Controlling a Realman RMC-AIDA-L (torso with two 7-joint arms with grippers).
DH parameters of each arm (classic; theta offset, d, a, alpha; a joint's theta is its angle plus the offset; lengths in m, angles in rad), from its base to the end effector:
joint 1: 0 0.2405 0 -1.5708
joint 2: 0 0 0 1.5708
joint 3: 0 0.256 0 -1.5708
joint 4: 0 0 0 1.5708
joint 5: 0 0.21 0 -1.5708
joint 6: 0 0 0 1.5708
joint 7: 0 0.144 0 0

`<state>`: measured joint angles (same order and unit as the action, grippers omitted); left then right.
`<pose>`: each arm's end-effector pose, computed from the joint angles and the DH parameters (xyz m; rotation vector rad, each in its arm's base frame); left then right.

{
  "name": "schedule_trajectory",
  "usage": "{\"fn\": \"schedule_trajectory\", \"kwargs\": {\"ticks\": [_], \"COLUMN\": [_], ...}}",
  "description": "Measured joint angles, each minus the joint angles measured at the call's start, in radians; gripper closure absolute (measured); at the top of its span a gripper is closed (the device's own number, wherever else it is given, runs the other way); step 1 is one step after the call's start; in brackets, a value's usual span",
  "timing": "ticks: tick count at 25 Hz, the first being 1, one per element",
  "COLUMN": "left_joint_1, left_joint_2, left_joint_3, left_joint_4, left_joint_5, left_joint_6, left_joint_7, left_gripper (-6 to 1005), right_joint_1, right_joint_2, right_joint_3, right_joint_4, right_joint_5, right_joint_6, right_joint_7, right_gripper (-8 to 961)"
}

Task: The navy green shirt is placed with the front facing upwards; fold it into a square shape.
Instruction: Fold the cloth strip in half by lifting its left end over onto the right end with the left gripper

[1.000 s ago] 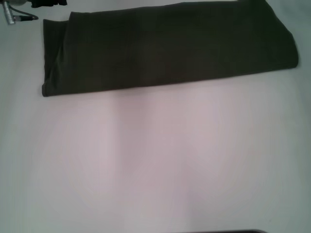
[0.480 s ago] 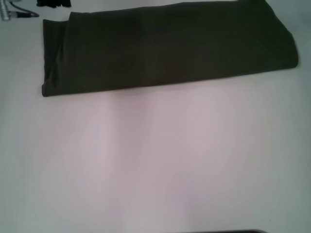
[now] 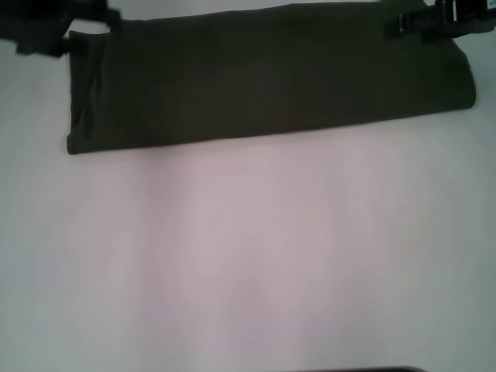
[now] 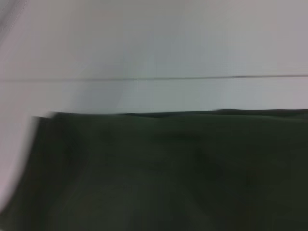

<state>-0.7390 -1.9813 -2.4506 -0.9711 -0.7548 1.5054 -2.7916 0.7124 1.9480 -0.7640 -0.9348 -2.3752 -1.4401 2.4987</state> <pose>-0.2217 0.4099 0.0831 -2.0832 -1.8307 -0.3853 0.2373 0.4118 0.0845 -2.2680 1.4796 0.2413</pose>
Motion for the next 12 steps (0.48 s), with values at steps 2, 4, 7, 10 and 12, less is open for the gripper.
{"fn": "schedule_trajectory", "kwargs": {"ticks": [2,4,7,10,12], "left_joint_1": [0.026,0.055,0.087,0.109,0.117], "left_joint_2": [0.000,-0.005,-0.011,-0.012,-0.012], "left_joint_3": [-0.017,-0.037,-0.065,-0.075,-0.076], "left_joint_4": [0.001,0.002,0.010,0.029,0.045], "left_joint_5": [-0.005,-0.025,-0.069,-0.097,-0.103], "left_joint_6": [0.006,0.002,-0.001,-0.004,-0.012], "left_joint_7": [0.006,0.024,0.065,0.093,0.109], "left_gripper": [220,220,220,220,220], "right_joint_1": [-0.036,-0.084,-0.157,-0.220,-0.251], "right_joint_2": [-0.001,0.004,0.017,0.028,0.033], "right_joint_3": [0.053,0.103,0.137,0.144,0.148], "right_joint_4": [0.011,0.015,0.016,0.022,0.033], "right_joint_5": [0.114,0.233,0.365,0.416,0.418], "right_joint_6": [-0.056,-0.096,-0.114,-0.109,-0.096], "right_joint_7": [-0.068,-0.140,-0.213,-0.254,-0.276], "right_gripper": [7,7,7,7,7]}}
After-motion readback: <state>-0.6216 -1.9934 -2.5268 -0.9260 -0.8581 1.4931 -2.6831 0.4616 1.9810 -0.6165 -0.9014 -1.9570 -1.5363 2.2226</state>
